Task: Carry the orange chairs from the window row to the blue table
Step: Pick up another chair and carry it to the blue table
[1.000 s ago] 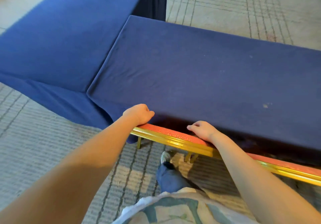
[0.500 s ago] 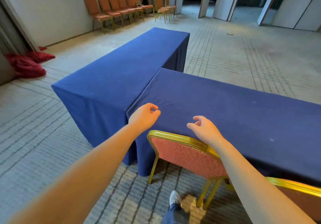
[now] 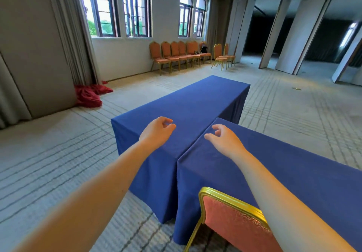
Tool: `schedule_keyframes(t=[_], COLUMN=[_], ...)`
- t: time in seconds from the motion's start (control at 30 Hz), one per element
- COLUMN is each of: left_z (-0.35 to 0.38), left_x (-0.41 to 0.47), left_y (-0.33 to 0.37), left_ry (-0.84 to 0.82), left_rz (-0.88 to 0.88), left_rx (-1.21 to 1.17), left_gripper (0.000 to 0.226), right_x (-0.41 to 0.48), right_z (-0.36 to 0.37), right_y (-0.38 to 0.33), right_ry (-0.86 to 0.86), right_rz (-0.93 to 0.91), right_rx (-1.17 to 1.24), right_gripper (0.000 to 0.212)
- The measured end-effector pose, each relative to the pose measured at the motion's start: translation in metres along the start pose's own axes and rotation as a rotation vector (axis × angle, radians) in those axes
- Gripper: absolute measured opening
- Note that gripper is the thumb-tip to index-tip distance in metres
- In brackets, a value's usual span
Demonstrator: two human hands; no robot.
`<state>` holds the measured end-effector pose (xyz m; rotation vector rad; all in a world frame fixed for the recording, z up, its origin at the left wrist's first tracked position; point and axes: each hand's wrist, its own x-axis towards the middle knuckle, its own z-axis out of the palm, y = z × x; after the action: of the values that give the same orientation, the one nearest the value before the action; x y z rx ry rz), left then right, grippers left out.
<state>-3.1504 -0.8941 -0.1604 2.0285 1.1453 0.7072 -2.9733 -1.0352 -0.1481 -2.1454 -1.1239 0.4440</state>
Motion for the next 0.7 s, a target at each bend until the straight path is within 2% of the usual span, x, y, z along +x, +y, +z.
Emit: schedule_keyframes(t=[0.2,0.33,0.7], left_z=[-0.061,-0.096,-0.176], left_x=[0.047,0.092,0.247], left_y=[-0.026,-0.041,-0.078], left_ry=[0.103,0.147,0.248], left_rz=[-0.066,-0.085,-0.046], left_rx=[-0.076,-0.045,-0.051], left_gripper=[0.031,0.032,0.038], right_x=[0.066,0.124,0.297], right_z=[0.032,0.056,0.110], right_y=[-0.060,-0.097,-0.207], right_ry=[-0.036,-0.045,-0.075], right_rz=[-0.105,-0.166,-0.259], right_rx=[0.032,0.073,0.110], right_gripper=[0.062,0.064,0.064])
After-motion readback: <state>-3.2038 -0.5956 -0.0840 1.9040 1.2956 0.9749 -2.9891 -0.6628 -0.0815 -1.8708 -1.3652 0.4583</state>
